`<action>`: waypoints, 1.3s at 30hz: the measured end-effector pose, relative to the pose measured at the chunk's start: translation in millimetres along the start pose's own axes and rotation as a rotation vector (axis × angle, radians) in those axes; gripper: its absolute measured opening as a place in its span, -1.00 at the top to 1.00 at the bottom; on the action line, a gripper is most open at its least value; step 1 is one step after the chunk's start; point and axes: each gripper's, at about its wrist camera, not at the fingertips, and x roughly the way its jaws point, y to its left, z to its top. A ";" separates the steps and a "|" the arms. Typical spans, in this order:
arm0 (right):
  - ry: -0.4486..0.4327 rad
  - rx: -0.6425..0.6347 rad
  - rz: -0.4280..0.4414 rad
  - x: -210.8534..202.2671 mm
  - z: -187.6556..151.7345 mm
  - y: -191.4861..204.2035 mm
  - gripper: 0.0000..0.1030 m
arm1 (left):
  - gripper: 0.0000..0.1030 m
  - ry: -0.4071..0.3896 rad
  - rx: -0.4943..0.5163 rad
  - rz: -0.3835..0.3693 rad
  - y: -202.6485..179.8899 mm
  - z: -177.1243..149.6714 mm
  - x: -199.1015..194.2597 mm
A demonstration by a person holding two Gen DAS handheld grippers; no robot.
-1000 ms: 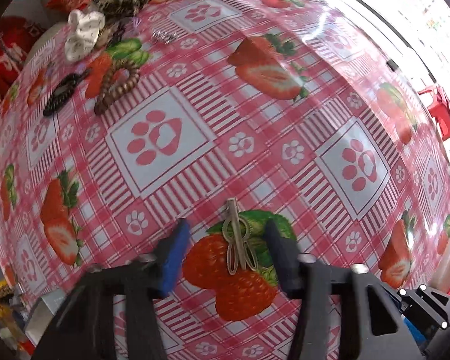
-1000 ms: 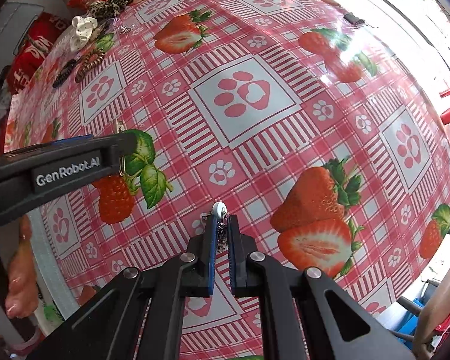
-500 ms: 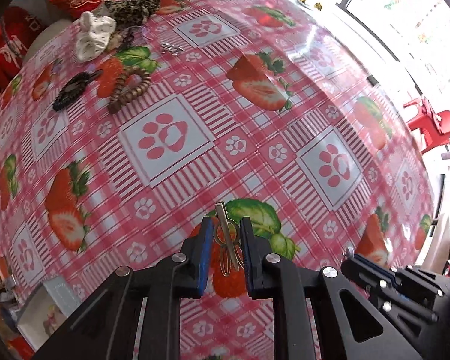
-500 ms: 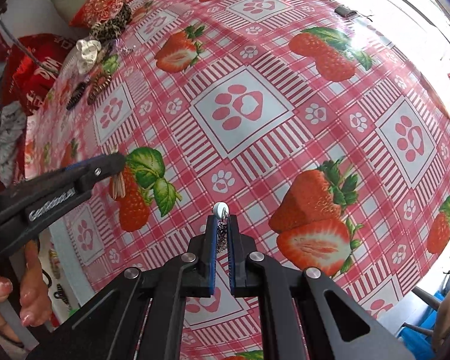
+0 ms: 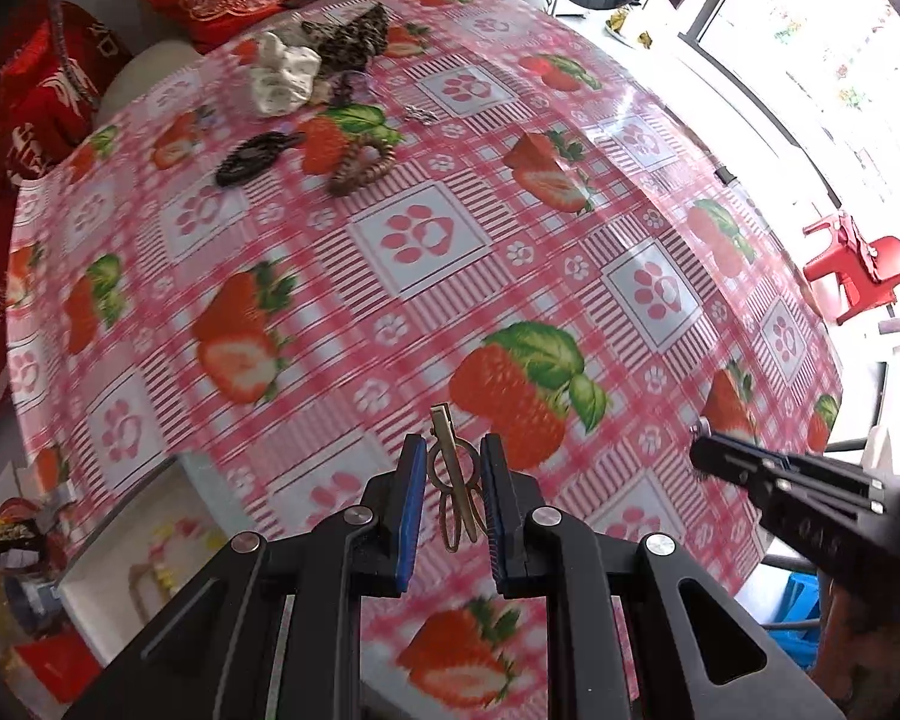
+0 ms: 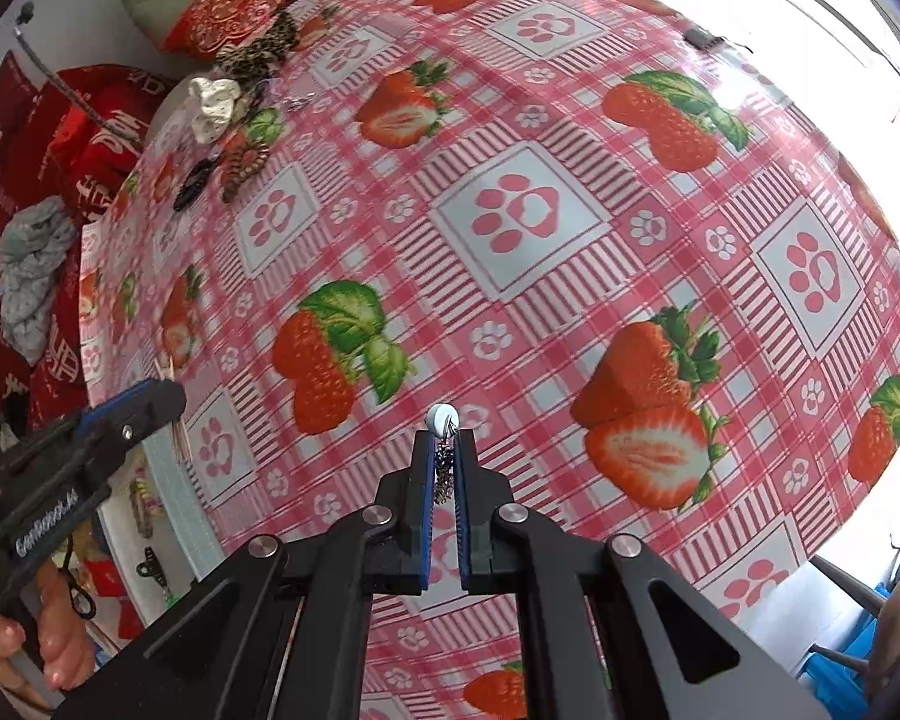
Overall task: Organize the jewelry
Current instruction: 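Carry the silver earring and tan hair pins with both tools over the white box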
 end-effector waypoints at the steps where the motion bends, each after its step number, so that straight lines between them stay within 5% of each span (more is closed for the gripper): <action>1: 0.001 -0.006 0.002 -1.5 -1.1 3.4 0.87 | 0.52 -0.004 -0.004 0.003 1.7 -3.2 -3.2; 19: 0.067 -0.245 0.031 -13.8 -30.0 98.2 0.87 | 0.52 -0.021 -0.115 0.060 60.2 -90.5 -66.3; 39: 0.121 -0.476 0.086 -20.8 -76.8 188.9 0.87 | 0.52 -0.027 -0.221 0.099 107.6 -158.9 -93.2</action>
